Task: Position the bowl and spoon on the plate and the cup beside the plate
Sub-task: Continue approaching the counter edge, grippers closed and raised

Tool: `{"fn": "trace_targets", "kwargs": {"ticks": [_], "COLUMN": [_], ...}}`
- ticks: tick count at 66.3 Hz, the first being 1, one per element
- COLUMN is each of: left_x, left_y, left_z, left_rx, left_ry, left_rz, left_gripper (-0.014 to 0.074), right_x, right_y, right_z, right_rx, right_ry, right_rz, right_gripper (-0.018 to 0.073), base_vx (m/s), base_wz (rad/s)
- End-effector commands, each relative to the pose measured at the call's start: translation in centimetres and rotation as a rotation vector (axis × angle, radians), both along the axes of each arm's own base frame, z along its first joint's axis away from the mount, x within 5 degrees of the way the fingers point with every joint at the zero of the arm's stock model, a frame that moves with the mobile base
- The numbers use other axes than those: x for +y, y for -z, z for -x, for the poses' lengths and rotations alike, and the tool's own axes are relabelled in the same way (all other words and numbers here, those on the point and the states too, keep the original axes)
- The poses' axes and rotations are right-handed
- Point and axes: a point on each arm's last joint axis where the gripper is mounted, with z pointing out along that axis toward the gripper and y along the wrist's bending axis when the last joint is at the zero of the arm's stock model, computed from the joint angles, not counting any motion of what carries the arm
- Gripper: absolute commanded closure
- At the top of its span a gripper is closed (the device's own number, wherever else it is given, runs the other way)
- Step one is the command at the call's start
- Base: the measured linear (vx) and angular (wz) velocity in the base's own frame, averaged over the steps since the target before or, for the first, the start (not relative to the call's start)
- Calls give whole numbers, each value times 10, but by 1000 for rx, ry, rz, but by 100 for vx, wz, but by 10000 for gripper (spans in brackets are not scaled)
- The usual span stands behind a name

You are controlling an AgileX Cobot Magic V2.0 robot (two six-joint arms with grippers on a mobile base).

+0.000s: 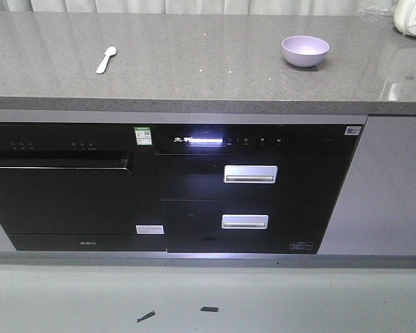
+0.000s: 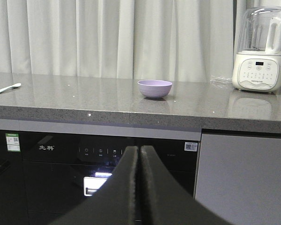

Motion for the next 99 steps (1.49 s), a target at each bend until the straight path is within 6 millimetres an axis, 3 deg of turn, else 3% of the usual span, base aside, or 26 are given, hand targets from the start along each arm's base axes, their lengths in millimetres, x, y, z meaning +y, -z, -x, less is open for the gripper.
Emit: {"fn": "trace_targets", "kwargs": {"ticks": [1, 99], "left_x": [0, 0], "left_y": [2, 2], "left_z": [0, 0], "left_rx": [-58, -58], "left_ry": [2, 2], "left_rz": [18, 18], "left_gripper": [602, 602], "right_x": [-1, -1], "right_y": [-5, -5], "right_z": [1, 1], "right_rx": [-76, -76], "right_ry": [15, 15], "right_rz": [8, 8], "right_gripper": [563, 563], "base_vx": [3, 5], "base_wz": [1, 0]}}
